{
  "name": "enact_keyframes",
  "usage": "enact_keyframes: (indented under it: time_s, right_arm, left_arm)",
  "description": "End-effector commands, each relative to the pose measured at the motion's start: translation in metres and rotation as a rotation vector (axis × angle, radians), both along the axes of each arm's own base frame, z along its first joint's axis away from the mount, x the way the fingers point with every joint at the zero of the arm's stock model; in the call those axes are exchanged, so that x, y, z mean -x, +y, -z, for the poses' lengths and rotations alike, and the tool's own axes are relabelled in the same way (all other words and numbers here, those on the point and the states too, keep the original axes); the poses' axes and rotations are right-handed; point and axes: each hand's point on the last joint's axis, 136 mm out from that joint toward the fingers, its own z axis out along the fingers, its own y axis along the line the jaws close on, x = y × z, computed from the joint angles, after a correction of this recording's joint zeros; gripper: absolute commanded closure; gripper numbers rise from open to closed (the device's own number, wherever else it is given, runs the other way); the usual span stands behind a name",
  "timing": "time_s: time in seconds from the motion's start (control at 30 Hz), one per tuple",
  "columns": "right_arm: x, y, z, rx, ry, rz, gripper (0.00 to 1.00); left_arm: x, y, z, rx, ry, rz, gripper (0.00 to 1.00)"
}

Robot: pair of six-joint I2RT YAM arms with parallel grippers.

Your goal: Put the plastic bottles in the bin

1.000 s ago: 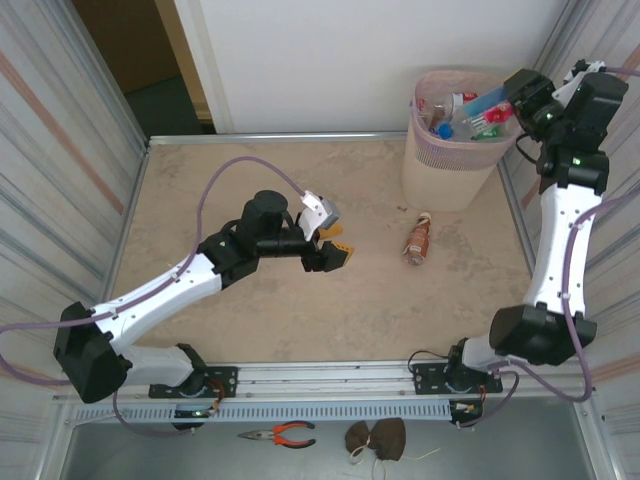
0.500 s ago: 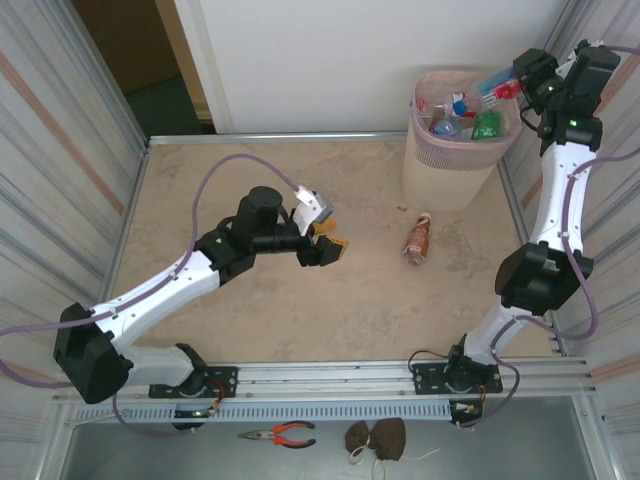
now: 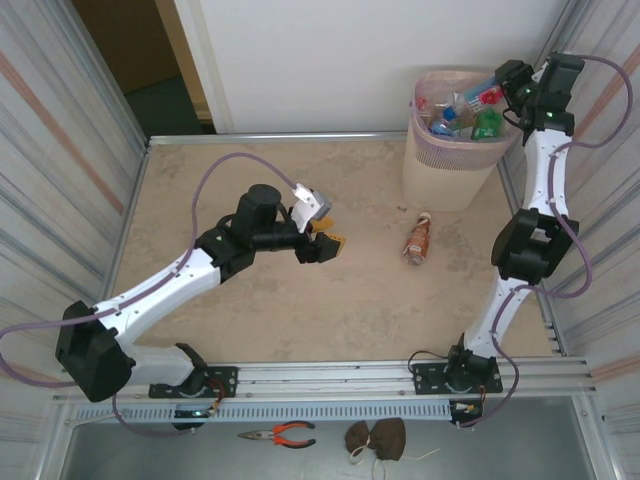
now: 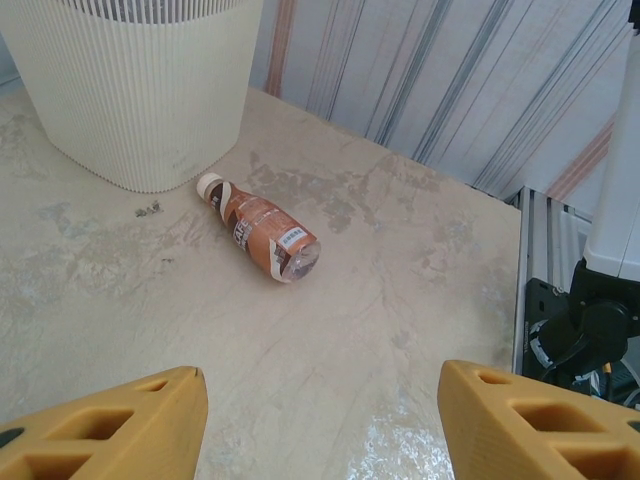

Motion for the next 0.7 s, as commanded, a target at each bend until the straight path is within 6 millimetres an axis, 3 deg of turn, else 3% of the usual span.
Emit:
enact_keyframes:
  time_s: [0.0, 0.17, 0.27, 0.4, 0.67]
  right_arm:
    - [-0.004, 0.010, 0.004, 0.003, 0.009, -0.025, 0.60]
    - [-0.005, 0.005, 0.017, 0.011, 0.044, -0.011, 0.56]
    - [0.000, 0.002, 0.016, 0.036, 0.057, -0.002, 0.39]
    - [0.013, -0.007, -0.007, 0.101, 0.035, 0.039, 0.29]
    - [0.050, -0.034, -0.062, 0.269, -0.002, 0.160, 0.27]
  left_arm:
    - [0.001, 0.004, 0.003, -0.002, 0.022, 0.001, 0.38]
    - [0.002, 0.006, 0.004, 0.004, 0.025, -0.007, 0.38]
    - [0.002, 0.007, 0.002, 0.010, 0.026, -0.009, 0.38]
    - [0.003, 0.007, 0.001, 0.011, 0.025, -0.007, 0.38]
    - [0.004, 0.007, 0.000, 0.016, 0.025, -0.005, 0.38]
